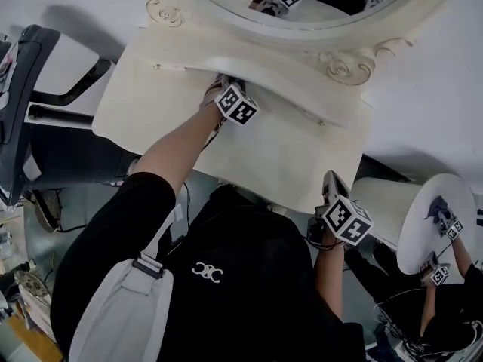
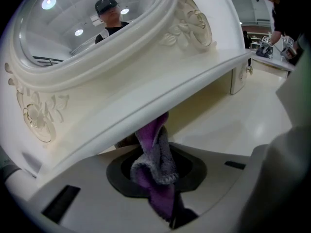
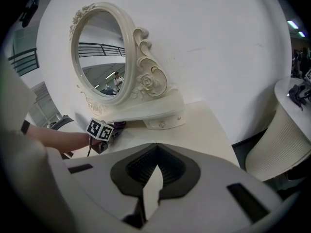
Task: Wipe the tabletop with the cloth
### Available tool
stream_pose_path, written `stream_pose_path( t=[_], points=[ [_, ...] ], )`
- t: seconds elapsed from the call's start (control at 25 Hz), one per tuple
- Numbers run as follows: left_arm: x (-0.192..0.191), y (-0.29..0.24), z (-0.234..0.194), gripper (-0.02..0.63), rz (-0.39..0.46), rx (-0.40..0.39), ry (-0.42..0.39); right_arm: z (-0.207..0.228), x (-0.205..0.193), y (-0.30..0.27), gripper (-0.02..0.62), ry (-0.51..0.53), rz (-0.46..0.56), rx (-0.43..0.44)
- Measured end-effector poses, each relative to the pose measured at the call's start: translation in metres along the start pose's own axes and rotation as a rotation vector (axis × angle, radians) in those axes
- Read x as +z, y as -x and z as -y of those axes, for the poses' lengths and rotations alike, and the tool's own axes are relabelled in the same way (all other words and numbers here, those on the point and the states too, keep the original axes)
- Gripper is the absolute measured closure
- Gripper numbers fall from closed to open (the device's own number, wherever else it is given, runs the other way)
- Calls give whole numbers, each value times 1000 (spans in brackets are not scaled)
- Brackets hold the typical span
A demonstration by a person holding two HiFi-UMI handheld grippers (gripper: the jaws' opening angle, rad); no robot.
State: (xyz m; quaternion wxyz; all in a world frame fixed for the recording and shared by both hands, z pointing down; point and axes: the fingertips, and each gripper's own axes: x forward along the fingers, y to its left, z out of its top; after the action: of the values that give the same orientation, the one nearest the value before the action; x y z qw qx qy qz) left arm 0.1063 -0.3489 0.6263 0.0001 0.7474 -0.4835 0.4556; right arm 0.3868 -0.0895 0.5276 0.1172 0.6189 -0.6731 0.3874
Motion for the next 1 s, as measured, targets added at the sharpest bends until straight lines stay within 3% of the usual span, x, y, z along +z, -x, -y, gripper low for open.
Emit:
stream_pose_path(
  t=[0.48, 0.68, 0.8, 1.0],
  points=[
    [65, 13, 116, 528, 92, -173, -90, 36, 2, 21, 583, -38, 29, -22],
    [80, 23, 149, 522, 111, -241, -93, 46, 3, 26, 583, -54, 42, -29],
    [79, 26, 153, 522, 103, -279, -72, 50, 6, 28, 583, -67, 56, -30],
    [66, 45, 142, 522, 91, -505, 71, 41, 19, 18, 583, -80, 84, -5]
  ],
)
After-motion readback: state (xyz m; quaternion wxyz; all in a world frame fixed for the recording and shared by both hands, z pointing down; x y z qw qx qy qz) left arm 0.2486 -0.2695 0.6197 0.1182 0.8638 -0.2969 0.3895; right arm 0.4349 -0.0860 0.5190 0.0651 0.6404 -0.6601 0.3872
